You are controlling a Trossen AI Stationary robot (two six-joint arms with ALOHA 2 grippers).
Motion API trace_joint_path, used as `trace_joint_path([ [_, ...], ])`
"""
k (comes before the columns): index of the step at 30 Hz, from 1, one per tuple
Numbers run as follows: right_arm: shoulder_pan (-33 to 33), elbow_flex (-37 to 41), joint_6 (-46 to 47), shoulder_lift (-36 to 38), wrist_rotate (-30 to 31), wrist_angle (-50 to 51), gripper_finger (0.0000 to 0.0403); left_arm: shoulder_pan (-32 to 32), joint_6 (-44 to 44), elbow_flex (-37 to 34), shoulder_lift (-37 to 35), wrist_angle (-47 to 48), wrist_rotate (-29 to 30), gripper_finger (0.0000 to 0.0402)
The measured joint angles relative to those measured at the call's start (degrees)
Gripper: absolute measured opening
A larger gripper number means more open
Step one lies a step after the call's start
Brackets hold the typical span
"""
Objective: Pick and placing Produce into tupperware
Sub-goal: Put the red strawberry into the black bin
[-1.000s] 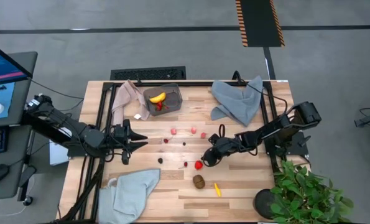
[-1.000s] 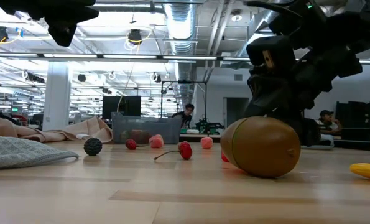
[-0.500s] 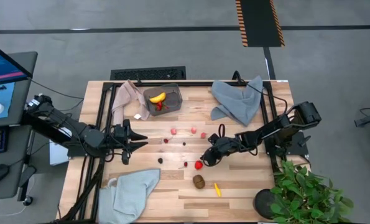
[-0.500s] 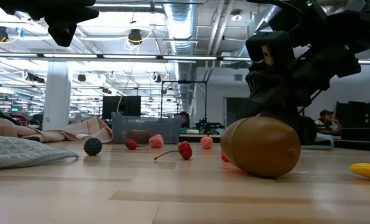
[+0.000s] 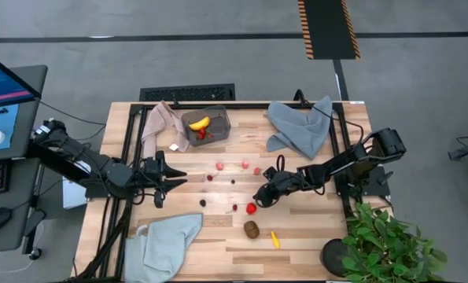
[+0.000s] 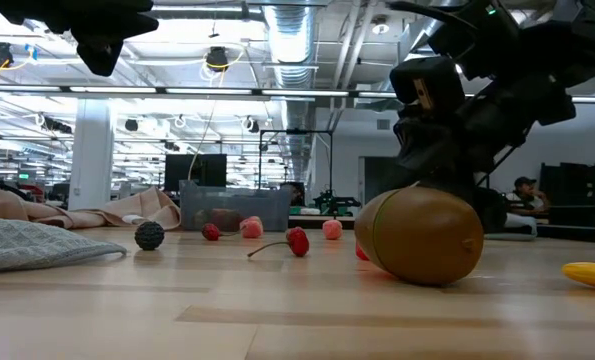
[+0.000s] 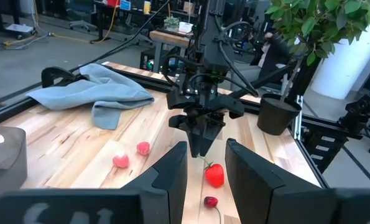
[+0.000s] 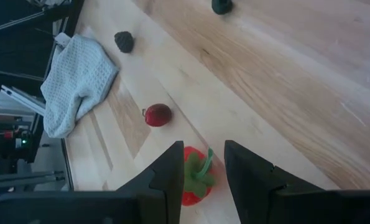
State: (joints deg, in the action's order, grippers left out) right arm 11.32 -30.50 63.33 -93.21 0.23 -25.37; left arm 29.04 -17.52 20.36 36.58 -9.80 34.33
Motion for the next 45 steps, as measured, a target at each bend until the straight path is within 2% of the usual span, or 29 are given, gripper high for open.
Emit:
trace_joint_path([
  [12, 1.0, 0.0, 0.2, -0.2, 1.2, 0.3, 0.0127, 0.0, -0.3, 0.0, 0.0, 0.0, 0.0, 0.0099],
  [24, 1.0, -3.3, -0.9, -6.3, -0.2, -0.7, 0.0122, 0.0, -0.7, 0.0, 0.0, 0.3, 0.0, 0.0099],
  [31, 1.0, -3.5, -1.4, -6.2, -0.6, -0.8, 0.0091, 0.0, -0.9, 0.0, 0.0, 0.4, 0.0, 0.0099],
  [40, 1.0, -3.5, -2.9, -6.2, -0.6, -0.8, 0.0014, 0.0, -0.9, 0.0, 0.0, 0.4, 0.0, 0.0099],
  [45, 0.4, -3.5, -3.4, -6.2, -0.5, -2.2, 0.0025, 0.0, -0.9, 0.0, 0.0, 0.4, 0.0, 0.0099],
])
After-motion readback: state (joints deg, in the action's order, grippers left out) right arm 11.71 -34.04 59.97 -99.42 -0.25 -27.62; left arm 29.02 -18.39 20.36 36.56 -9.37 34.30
